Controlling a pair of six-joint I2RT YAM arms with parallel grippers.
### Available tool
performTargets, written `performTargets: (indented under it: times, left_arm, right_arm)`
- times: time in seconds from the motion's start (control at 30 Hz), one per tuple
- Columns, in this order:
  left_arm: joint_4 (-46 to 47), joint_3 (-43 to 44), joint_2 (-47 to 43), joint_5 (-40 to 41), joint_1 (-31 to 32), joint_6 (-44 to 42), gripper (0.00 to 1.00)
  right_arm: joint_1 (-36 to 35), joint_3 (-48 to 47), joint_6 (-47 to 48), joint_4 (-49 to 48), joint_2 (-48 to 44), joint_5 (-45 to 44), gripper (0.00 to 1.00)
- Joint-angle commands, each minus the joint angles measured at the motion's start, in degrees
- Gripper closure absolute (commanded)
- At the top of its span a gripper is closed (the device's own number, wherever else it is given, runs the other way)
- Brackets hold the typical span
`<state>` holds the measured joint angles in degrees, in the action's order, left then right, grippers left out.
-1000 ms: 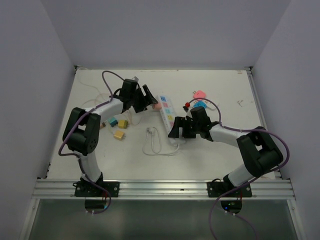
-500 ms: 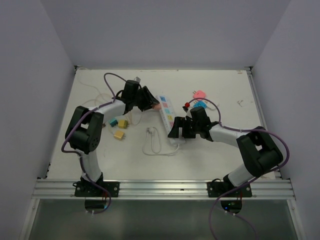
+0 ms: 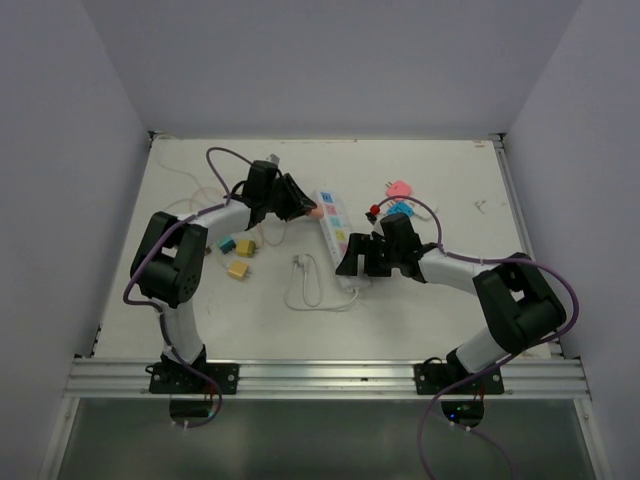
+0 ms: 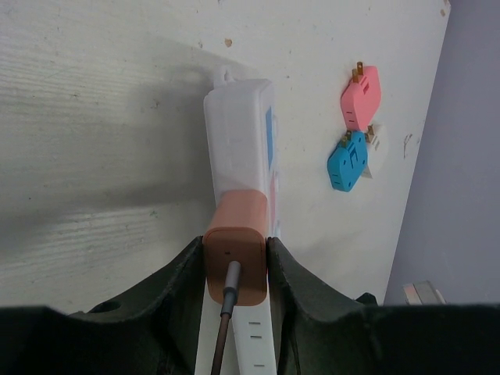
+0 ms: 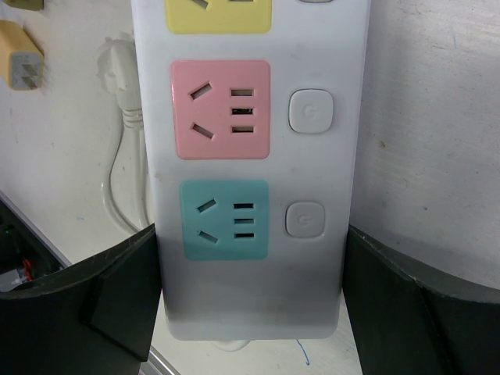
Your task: Pull the plug off the socket
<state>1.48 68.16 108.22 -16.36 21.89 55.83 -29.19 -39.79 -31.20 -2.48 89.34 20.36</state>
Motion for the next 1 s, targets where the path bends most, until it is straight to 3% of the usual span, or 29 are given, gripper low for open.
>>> performTargets:
  times: [0.0, 0.23, 0.97]
  left_arm:
    - [2.6, -1.1, -0.6, -0.1, -0.1, 0.2, 0.88]
    - [2.1, -3.0, -4.0, -0.3, -2.6, -0.1, 1.0]
    - [5.7, -13.7, -18.1, 4.0, -5.9, 3.4, 1.0]
  right_arm:
    - [-0.9, 2.7, 0.7, 8.8, 3.1, -2.1, 1.0]
    - [-0.6, 2.7, -0.4, 10.4, 3.1, -4.7, 1.0]
    - [0.6, 3.8, -5.8, 12.0, 2.6, -11.1, 1.0]
